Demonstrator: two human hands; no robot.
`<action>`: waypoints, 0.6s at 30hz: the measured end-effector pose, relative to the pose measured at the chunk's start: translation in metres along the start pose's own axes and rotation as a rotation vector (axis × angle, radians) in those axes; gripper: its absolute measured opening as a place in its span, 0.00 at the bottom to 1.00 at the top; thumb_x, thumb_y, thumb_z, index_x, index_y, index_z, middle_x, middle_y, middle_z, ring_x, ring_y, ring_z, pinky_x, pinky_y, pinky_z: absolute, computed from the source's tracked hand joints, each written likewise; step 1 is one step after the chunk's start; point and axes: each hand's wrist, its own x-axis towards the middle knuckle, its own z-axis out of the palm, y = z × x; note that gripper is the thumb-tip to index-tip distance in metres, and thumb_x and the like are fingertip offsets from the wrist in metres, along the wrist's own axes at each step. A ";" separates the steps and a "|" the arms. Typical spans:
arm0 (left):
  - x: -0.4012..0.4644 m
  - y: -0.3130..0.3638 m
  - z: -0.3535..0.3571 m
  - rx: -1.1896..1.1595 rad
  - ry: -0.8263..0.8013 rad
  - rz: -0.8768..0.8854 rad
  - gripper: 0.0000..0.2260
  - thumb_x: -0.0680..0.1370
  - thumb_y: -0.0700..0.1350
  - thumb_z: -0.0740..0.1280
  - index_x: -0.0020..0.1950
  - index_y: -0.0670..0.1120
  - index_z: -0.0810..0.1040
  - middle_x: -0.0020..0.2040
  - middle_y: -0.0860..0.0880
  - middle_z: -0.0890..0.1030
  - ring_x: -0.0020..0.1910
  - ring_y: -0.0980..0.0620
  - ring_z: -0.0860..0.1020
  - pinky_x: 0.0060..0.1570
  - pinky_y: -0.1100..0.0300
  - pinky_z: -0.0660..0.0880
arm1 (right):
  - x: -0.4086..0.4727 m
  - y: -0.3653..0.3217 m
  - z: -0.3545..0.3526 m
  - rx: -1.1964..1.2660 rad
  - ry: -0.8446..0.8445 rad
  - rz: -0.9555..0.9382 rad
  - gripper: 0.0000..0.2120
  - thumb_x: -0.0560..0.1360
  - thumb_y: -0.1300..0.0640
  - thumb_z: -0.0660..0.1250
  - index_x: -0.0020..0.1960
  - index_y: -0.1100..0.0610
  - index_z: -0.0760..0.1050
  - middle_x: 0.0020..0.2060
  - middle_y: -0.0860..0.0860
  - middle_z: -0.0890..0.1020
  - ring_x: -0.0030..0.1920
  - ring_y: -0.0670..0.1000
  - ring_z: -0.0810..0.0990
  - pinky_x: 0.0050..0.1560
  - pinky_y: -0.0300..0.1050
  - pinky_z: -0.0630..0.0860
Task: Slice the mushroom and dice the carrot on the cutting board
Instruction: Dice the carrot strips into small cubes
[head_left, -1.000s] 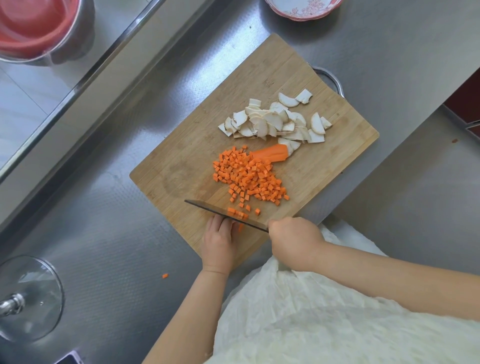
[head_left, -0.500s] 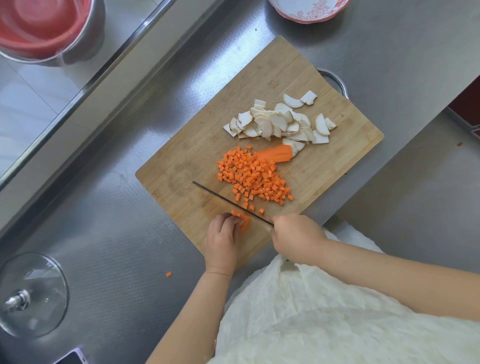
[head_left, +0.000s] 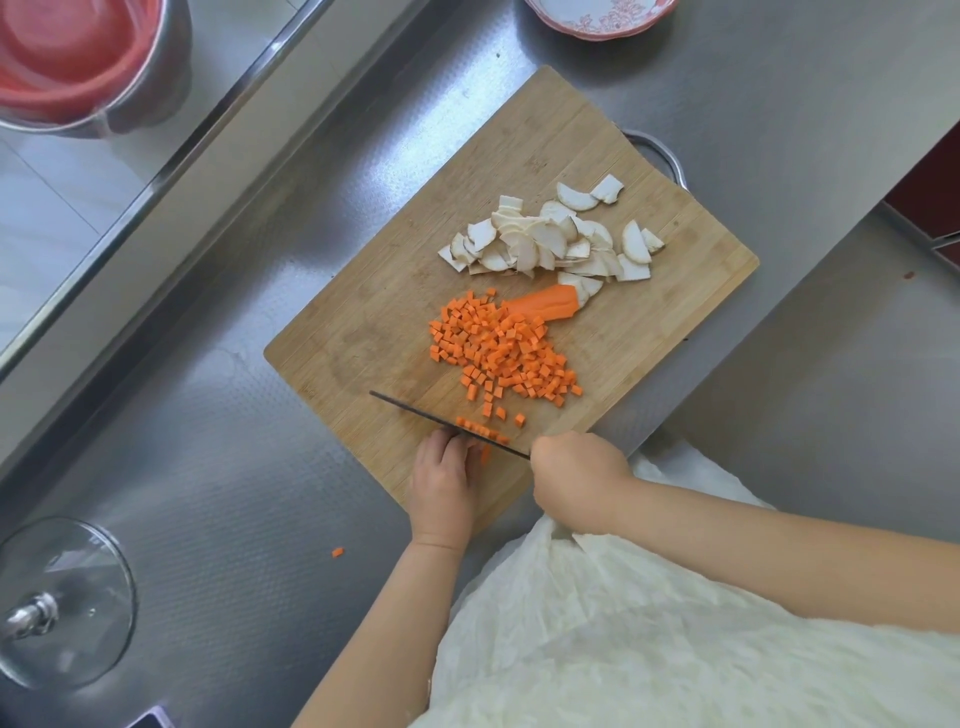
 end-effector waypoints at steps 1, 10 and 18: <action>0.001 -0.001 0.000 -0.012 0.002 0.003 0.13 0.77 0.46 0.63 0.40 0.40 0.80 0.41 0.44 0.79 0.40 0.46 0.76 0.38 0.57 0.72 | 0.004 0.001 0.001 0.039 0.014 0.013 0.12 0.78 0.65 0.58 0.36 0.58 0.66 0.32 0.52 0.69 0.36 0.54 0.71 0.28 0.41 0.63; -0.003 0.001 -0.006 -0.031 -0.005 0.026 0.10 0.78 0.45 0.64 0.44 0.41 0.81 0.43 0.46 0.79 0.42 0.49 0.75 0.40 0.62 0.69 | -0.001 0.018 0.004 0.171 0.127 -0.021 0.10 0.81 0.54 0.56 0.48 0.57 0.73 0.36 0.52 0.74 0.37 0.55 0.74 0.32 0.43 0.66; -0.006 -0.005 -0.002 -0.019 -0.020 0.040 0.12 0.78 0.46 0.62 0.44 0.40 0.81 0.43 0.44 0.79 0.42 0.46 0.75 0.41 0.58 0.71 | -0.013 0.011 0.003 0.019 0.059 -0.074 0.07 0.77 0.63 0.56 0.46 0.55 0.72 0.37 0.51 0.73 0.37 0.54 0.71 0.25 0.42 0.59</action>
